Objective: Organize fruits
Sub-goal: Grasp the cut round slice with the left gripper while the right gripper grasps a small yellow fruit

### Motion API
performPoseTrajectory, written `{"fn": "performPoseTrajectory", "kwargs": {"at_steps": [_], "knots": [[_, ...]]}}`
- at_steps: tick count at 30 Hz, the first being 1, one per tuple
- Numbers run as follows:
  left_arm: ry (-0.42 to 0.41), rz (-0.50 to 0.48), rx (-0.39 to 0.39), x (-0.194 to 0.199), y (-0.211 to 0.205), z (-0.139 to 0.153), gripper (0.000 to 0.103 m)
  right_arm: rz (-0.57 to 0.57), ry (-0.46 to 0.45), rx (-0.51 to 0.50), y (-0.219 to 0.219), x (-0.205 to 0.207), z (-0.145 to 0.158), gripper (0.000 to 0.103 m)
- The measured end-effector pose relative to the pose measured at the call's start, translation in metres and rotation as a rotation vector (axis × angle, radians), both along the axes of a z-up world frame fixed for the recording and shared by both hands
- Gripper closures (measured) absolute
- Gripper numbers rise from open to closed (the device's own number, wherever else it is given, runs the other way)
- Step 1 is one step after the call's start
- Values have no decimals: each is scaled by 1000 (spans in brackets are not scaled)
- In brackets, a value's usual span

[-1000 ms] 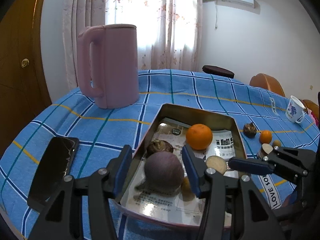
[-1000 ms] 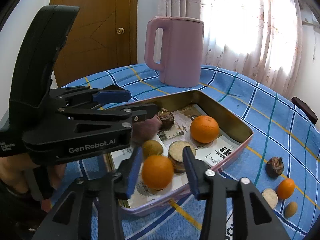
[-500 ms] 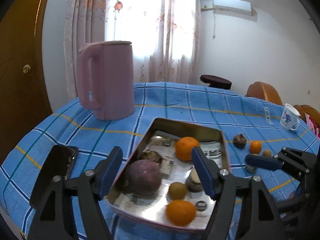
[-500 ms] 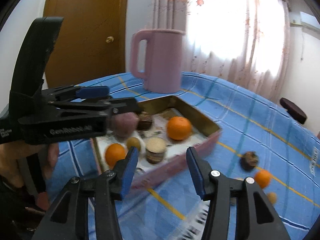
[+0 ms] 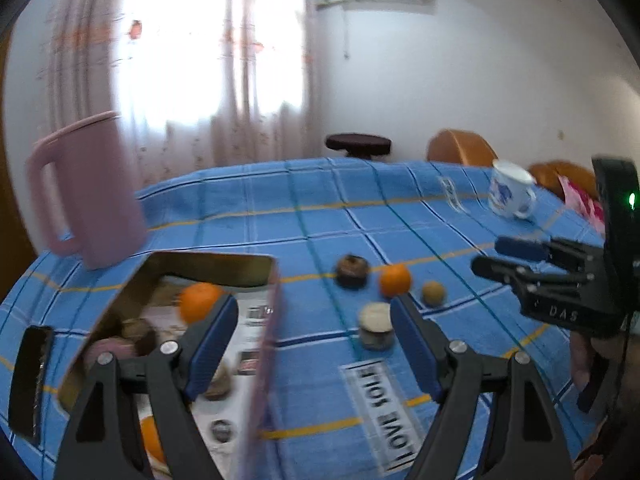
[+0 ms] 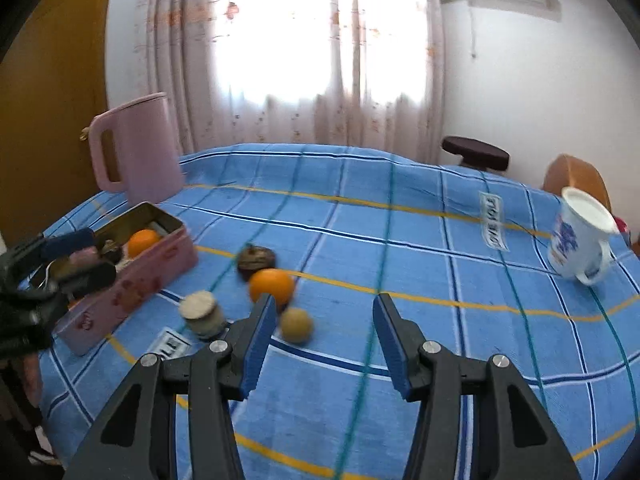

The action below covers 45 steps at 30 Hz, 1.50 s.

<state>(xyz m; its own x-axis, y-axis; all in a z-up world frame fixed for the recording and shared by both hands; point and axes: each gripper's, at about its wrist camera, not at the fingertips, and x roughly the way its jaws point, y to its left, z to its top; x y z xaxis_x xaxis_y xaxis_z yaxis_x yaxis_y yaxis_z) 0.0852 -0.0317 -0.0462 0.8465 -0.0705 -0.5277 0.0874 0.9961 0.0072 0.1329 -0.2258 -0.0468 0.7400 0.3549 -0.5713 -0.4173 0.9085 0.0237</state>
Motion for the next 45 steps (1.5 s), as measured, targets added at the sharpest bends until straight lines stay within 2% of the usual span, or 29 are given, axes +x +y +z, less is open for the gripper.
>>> {"fn": "performPoseTrajectory", "kwargs": {"at_steps": [4, 9, 12, 16, 26, 31, 33, 45], "knots": [[63, -61, 27, 19, -27, -7, 22, 7, 6, -1, -3, -2, -5, 50], [130, -87, 52, 38, -39, -16, 32, 10, 19, 10, -2, -2, -6, 50], [178, -105, 57, 47, -42, -24, 33, 15, 31, -4, 1, 1, -8, 50], [260, -132, 8, 62, -38, -38, 68, 30, 52, -11, 10, 8, -10, 50], [197, -87, -43, 67, -24, -30, 68, 62, 153, -95, 46, 35, -27, 50], [157, -72, -53, 63, -20, -25, 68, 89, 214, -122, 52, 42, -37, 65], [145, -73, -43, 62, -21, -24, 68, 107, 244, -127, 55, 45, -41, 74], [86, -64, -42, 53, -19, -17, 68, 139, 121, -76, 48, 22, -22, 76]]}}
